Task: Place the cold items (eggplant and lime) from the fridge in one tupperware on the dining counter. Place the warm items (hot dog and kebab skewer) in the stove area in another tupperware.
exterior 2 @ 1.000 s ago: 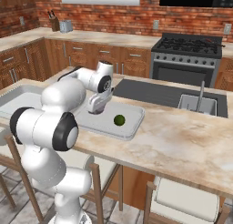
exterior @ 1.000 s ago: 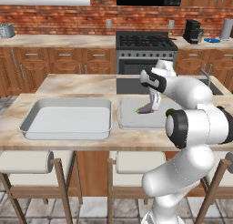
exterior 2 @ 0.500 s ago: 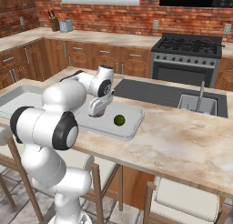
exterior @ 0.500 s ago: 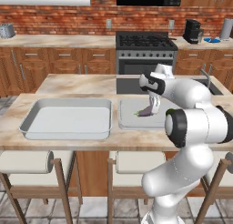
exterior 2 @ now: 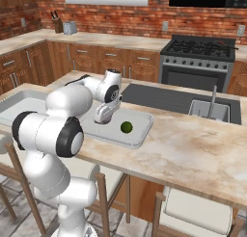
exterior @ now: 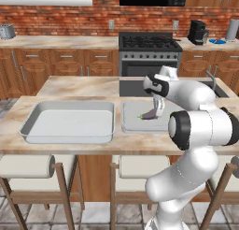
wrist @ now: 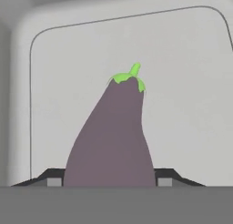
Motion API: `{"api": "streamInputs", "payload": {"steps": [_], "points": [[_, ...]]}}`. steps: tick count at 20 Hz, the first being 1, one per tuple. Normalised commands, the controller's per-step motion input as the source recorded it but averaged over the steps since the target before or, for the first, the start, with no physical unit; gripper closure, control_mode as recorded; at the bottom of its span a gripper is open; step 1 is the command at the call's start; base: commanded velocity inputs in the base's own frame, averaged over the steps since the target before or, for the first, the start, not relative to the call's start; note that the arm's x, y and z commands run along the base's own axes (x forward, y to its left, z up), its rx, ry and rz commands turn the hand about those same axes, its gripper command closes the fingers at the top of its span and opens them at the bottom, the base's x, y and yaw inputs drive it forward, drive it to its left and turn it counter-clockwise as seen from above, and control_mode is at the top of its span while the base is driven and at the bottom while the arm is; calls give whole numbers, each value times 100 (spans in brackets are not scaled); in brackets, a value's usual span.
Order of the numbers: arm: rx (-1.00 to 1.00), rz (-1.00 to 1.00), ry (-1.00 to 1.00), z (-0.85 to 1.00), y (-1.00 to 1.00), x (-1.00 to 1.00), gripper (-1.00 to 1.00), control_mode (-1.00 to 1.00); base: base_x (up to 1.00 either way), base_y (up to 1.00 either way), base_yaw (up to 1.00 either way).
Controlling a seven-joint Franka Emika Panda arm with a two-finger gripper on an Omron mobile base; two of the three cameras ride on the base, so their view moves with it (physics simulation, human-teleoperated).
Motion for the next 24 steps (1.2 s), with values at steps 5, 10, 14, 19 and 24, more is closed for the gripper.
{"api": "streamInputs", "payload": {"steps": [5, 10, 14, 19, 24], "points": [[0, 0, -1, -4, 0, -2, -100, -100, 0, 0, 0], [0, 0, -6, 0, 0, -7, -100, -100, 0, 0, 0], [0, 0, -12, 19, 0, -21, -100, -100, 0, 0, 0], [1, -1, -16, 39, -1, -41, -100, -100, 0, 0, 0], [6, -7, -6, 52, 0, -60, -100, -100, 0, 0, 0]]}}
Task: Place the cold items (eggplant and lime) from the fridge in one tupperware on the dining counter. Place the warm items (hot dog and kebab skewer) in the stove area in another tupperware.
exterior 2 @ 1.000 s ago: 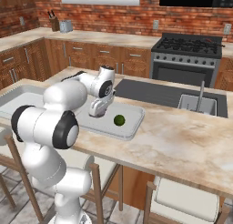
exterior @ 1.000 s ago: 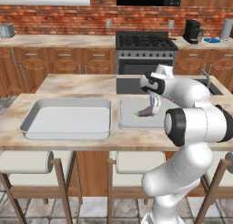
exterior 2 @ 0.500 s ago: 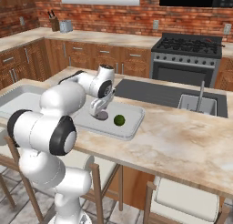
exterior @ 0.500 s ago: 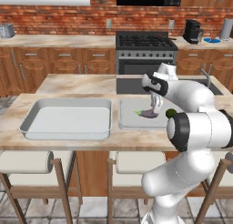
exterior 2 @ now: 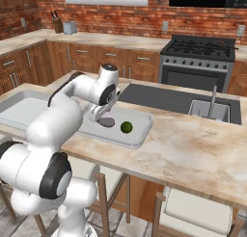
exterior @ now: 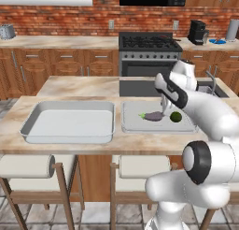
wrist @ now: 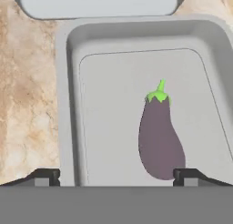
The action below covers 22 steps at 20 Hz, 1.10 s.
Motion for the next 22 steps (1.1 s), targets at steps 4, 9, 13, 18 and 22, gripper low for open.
{"api": "streamInputs", "payload": {"steps": [4, 9, 13, 18, 22], "points": [[10, -15, 0, 56, 0, -66, -100, -100, 0, 0, 0], [12, -27, 0, 42, 0, -78, -100, -100, 0, 0, 0], [12, -33, 0, 35, 0, -83, -100, -100, 0, 0, 0], [12, -37, 0, 25, 3, -87, -100, -100, 0, 0, 0], [10, -38, 0, 20, 7, -89, -100, -100, 0, 0, 0]]}}
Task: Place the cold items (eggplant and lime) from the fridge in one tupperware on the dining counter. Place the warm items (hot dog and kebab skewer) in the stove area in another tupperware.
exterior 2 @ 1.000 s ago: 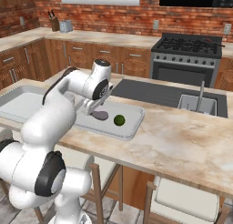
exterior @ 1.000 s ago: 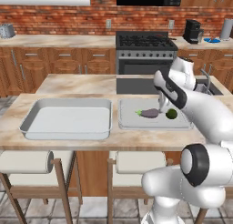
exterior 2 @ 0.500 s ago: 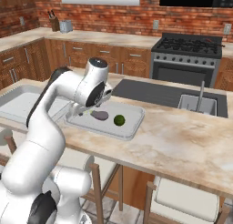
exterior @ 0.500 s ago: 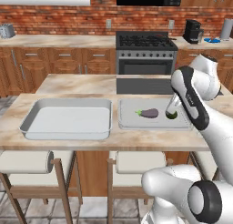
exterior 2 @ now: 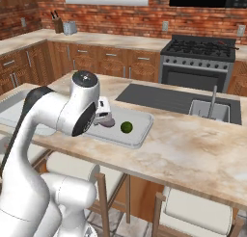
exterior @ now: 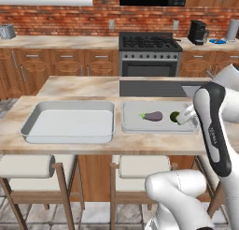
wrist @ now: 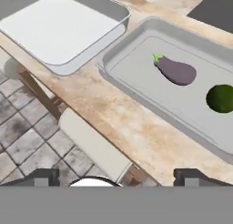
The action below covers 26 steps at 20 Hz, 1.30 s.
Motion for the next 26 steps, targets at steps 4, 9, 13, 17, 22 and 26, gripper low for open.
{"api": "streamInputs", "payload": {"steps": [4, 9, 13, 17, 22, 26], "points": [[6, -39, 0, 24, 15, -80, -100, -100, 0, 0, 0], [2, -39, 0, 23, 18, -66, -100, -100, 0, 0, 0], [0, -29, 0, 5, 14, -30, -100, -100, 0, 0, 0], [0, -4, 0, 0, 1, -4, -100, -100, 0, 0, 0], [0, 0, 0, 0, 1, -3, -100, -100, 0, 0, 0], [0, 0, -1, -2, 0, -17, -100, 100, -36, 0, 0]]}}
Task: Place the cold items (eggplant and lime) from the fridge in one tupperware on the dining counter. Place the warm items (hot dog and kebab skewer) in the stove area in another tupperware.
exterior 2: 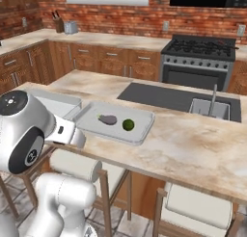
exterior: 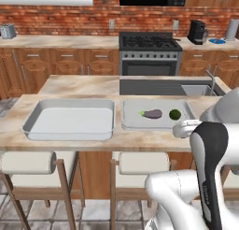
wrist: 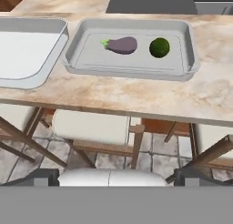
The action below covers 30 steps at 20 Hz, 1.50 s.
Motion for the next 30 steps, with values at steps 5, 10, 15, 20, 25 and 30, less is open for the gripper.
{"api": "streamInputs", "payload": {"steps": [5, 10, 15, 20, 25, 30], "points": [[0, 0, 0, 0, 0, 0, -100, 100, -96, -21, -7], [0, 0, 0, 0, 0, 0, -100, 100, -47, -83, -7], [0, 0, 0, 0, 0, 0, -100, 100, -9, -100, -1], [0, 0, 0, 0, 0, 0, -100, 100, -2, -100, 0], [0, 0, 0, 0, 0, 0, -100, 100, 5, -100, 0], [0, 0, 0, 0, 0, 0, -100, 100, 34, -100, 1]]}}
